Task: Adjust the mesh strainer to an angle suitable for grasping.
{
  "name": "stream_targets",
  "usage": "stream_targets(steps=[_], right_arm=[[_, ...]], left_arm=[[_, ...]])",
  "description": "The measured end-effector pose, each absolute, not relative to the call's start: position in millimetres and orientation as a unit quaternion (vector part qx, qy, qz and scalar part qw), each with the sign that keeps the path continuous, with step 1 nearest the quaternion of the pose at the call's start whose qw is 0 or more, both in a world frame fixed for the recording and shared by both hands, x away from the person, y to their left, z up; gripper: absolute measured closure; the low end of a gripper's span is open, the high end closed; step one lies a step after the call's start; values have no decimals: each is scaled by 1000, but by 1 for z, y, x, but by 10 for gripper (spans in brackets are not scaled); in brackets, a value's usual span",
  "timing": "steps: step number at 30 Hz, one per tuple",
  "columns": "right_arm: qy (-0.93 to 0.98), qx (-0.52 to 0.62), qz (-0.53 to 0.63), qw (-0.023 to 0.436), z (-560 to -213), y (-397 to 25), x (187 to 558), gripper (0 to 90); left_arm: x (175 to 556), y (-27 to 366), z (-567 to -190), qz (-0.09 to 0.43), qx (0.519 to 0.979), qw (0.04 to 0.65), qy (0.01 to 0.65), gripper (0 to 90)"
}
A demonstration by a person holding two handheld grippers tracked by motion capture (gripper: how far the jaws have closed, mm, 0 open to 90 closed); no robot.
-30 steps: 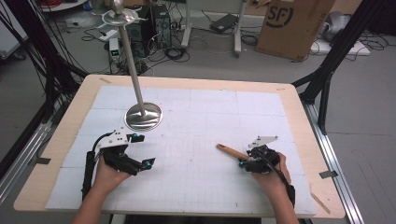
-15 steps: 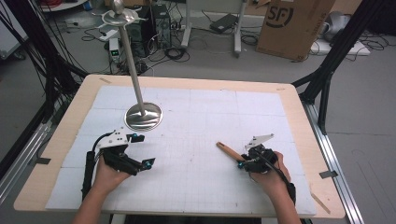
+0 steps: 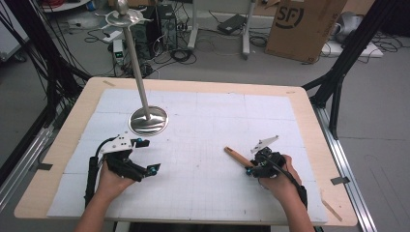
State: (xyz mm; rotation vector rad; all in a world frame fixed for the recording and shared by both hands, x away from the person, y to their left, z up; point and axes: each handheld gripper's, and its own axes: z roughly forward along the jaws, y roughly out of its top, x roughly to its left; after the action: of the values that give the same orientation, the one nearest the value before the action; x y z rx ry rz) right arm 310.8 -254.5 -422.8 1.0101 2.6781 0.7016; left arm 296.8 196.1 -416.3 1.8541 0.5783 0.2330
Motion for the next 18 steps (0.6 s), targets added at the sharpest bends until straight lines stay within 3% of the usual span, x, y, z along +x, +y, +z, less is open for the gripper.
stream_targets(steps=[6, 18], right_arm=[[913, 343, 207, 76, -420, -248, 318, 633], [922, 329, 189, 75, -418, -243, 319, 685]], left_arm=[[297, 195, -417, 98, 788, 556, 246, 24], [297, 194, -418, 96, 790, 555, 243, 24]])
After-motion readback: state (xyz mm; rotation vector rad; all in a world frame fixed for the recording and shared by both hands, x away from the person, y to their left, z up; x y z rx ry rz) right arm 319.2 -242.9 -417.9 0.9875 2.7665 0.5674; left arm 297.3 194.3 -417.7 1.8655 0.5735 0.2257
